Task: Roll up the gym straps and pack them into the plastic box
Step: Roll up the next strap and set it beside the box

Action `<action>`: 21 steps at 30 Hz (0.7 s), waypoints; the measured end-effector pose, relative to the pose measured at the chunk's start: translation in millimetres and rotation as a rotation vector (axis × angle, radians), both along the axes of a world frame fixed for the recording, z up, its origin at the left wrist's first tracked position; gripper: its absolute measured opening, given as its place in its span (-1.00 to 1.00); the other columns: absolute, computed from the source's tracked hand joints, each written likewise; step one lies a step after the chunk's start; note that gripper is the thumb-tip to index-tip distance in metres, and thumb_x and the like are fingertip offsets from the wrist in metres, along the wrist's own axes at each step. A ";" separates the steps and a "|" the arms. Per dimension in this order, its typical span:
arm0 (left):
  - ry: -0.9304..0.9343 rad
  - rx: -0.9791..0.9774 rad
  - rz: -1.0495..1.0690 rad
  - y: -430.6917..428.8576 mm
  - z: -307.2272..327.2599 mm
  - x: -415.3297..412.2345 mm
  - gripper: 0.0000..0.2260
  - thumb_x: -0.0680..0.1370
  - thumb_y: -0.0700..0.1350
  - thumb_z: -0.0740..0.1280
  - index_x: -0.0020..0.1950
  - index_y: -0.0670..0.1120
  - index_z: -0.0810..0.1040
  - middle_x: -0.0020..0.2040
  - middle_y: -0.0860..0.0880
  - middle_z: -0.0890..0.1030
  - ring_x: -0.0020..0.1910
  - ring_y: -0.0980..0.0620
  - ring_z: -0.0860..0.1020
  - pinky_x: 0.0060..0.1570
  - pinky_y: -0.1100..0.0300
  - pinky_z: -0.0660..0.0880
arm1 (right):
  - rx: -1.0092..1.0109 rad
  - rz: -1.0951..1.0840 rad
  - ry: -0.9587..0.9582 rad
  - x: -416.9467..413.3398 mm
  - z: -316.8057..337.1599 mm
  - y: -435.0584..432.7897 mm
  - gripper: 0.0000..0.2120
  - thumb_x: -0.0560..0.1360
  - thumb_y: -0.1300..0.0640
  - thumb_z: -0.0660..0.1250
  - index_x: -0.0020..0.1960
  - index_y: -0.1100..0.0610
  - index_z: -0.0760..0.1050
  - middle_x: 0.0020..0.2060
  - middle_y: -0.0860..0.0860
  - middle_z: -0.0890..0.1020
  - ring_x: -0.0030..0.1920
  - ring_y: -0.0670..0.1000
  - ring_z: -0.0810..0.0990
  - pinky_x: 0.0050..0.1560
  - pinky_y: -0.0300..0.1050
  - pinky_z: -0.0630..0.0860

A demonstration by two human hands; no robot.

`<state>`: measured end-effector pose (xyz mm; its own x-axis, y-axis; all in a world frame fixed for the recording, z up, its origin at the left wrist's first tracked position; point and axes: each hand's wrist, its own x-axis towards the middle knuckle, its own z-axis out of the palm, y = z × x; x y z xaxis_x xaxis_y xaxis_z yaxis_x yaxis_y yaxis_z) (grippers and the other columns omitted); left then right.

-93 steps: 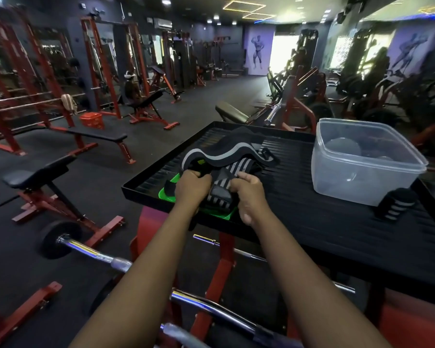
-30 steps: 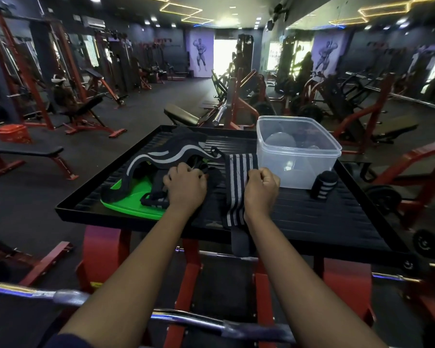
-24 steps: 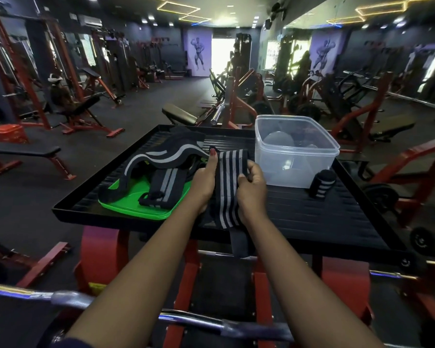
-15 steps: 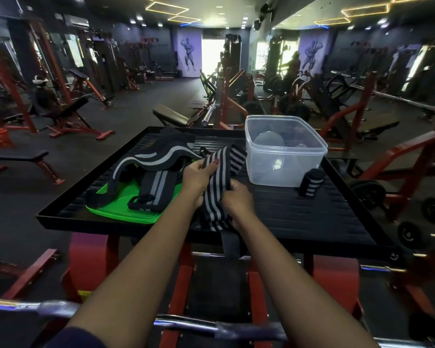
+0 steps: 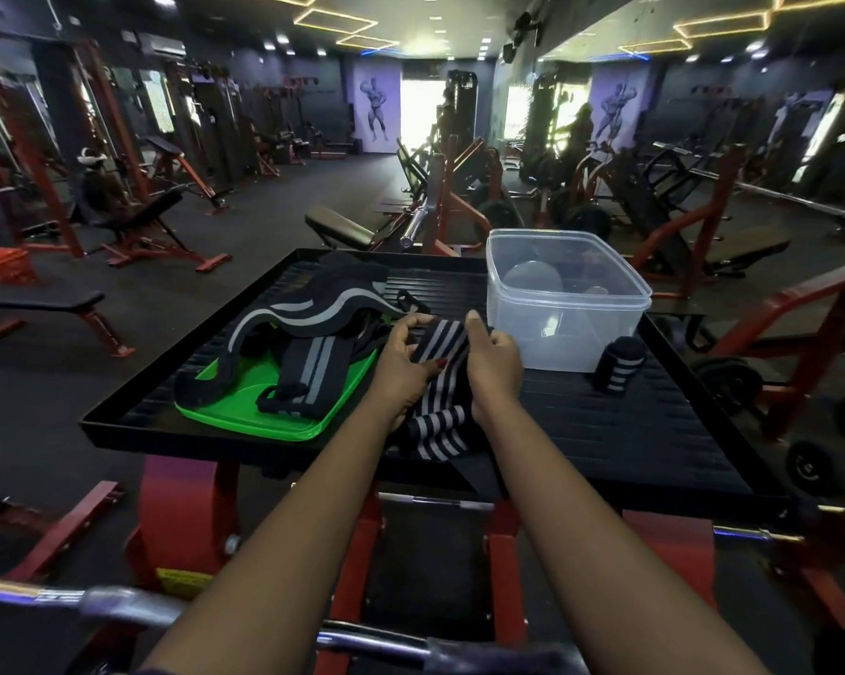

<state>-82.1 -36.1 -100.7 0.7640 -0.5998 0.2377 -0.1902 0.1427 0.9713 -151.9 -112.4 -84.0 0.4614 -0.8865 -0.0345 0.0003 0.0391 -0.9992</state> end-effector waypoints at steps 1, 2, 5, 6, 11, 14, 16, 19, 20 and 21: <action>0.026 0.000 0.000 1.1 1.7 -1.1 -0.54 0.44 -0.44 0.33 0.11 0.08 0.43 0.11 -0.12 0.55 0.02 -0.01 0.56 -0.09 0.22 0.56 | 0.006 -0.006 -0.012 0.8 -0.3 -2.1 -0.71 0.51 -0.14 0.30 -0.18 0.09 0.44 -0.24 0.01 0.56 -0.22 0.00 0.52 -0.20 -0.05 0.47; 0.066 -0.003 -0.001 2.5 4.5 -3.0 -0.56 0.44 -0.43 0.33 0.09 0.09 0.45 0.04 -0.12 0.58 -0.06 0.00 0.57 -0.14 0.21 0.57 | 0.023 -0.006 -0.024 1.4 -1.0 -3.9 -0.77 0.49 -0.06 0.34 -0.16 0.09 0.46 -0.21 0.03 0.61 -0.19 0.02 0.56 -0.17 -0.02 0.53; 0.220 -0.066 -0.002 3.5 11.6 -10.3 -0.79 0.48 -0.32 0.30 0.02 -0.06 0.54 -0.16 -0.07 0.61 -0.20 0.03 0.58 -0.19 0.23 0.56 | 0.098 0.049 -0.077 1.0 -2.6 -4.2 -0.80 0.42 0.21 0.32 0.04 0.09 0.47 -0.01 0.18 0.65 -0.08 0.08 0.63 0.03 0.15 0.62; 0.255 -0.084 0.004 3.1 12.9 -12.1 -0.88 0.50 -0.26 0.29 -0.01 -0.13 0.57 -0.17 -0.07 0.62 -0.18 0.02 0.58 -0.17 0.22 0.55 | 0.125 0.086 -0.107 0.0 -3.0 -3.4 -0.71 0.42 0.29 0.28 0.13 0.09 0.44 0.02 0.17 0.64 -0.08 0.08 0.64 0.03 0.13 0.63; 0.214 0.002 0.239 -4.6 9.0 -6.9 -0.66 0.47 0.03 0.43 0.06 -0.20 0.49 -0.08 -0.10 0.61 -0.11 -0.01 0.58 0.01 0.03 0.55 | 0.116 0.237 -0.058 -7.9 -1.0 2.9 -0.60 0.44 0.42 0.14 0.15 0.08 0.50 -0.04 0.09 0.65 -0.13 0.04 0.65 -0.25 -0.12 0.59; 0.179 -0.050 0.181 -2.5 9.4 -7.3 -0.73 0.50 -0.31 0.37 0.17 -0.19 0.42 -0.01 -0.10 0.61 -0.03 0.01 0.60 0.09 0.08 0.56 | 0.031 0.236 0.063 -10.5 -3.3 5.7 -0.75 0.30 0.26 0.16 -0.15 0.09 0.57 -0.25 0.12 0.66 -0.24 0.13 0.59 -0.26 0.02 0.50; 0.114 -0.061 0.137 -2.2 8.6 -7.1 -0.71 0.49 -0.42 0.32 0.13 -0.14 0.42 -0.03 -0.09 0.62 -0.06 0.06 0.60 0.03 0.17 0.57 | -0.037 0.211 0.126 -12.3 -2.4 7.9 -0.90 0.26 0.08 0.21 -0.30 0.08 0.46 -0.38 0.04 0.53 -0.31 0.07 0.46 -0.27 0.01 0.37; 0.100 -0.062 0.097 -1.9 8.2 -9.6 -0.71 0.48 -0.47 0.29 0.03 -0.10 0.44 -0.11 -0.04 0.63 -0.18 0.15 0.61 -0.15 0.30 0.56 | -0.156 0.127 0.149 -11.5 -4.7 7.7 -0.61 0.30 -0.28 0.26 -0.21 0.05 0.51 -0.28 -0.07 0.60 -0.20 0.02 0.55 -0.10 0.02 0.46; 0.095 -0.053 0.093 -1.8 7.9 -10.3 -0.71 0.48 -0.47 0.29 0.00 -0.09 0.45 -0.14 -0.04 0.62 -0.21 0.16 0.60 -0.17 0.32 0.55 | -0.224 0.088 0.157 -10.4 -6.8 5.2 -0.56 0.31 -0.33 0.26 -0.15 0.04 0.53 -0.22 -0.08 0.63 -0.13 0.01 0.59 0.00 0.03 0.49; 0.089 -0.048 0.087 -1.2 7.9 -12.2 -0.72 0.47 -0.46 0.30 -0.02 -0.09 0.44 -0.14 -0.04 0.62 -0.21 0.15 0.59 -0.16 0.32 0.54 | -0.288 0.063 0.152 -10.7 -6.9 4.2 -0.61 0.37 -0.29 0.27 -0.11 0.03 0.55 -0.19 -0.08 0.65 -0.09 0.02 0.60 0.06 0.05 0.49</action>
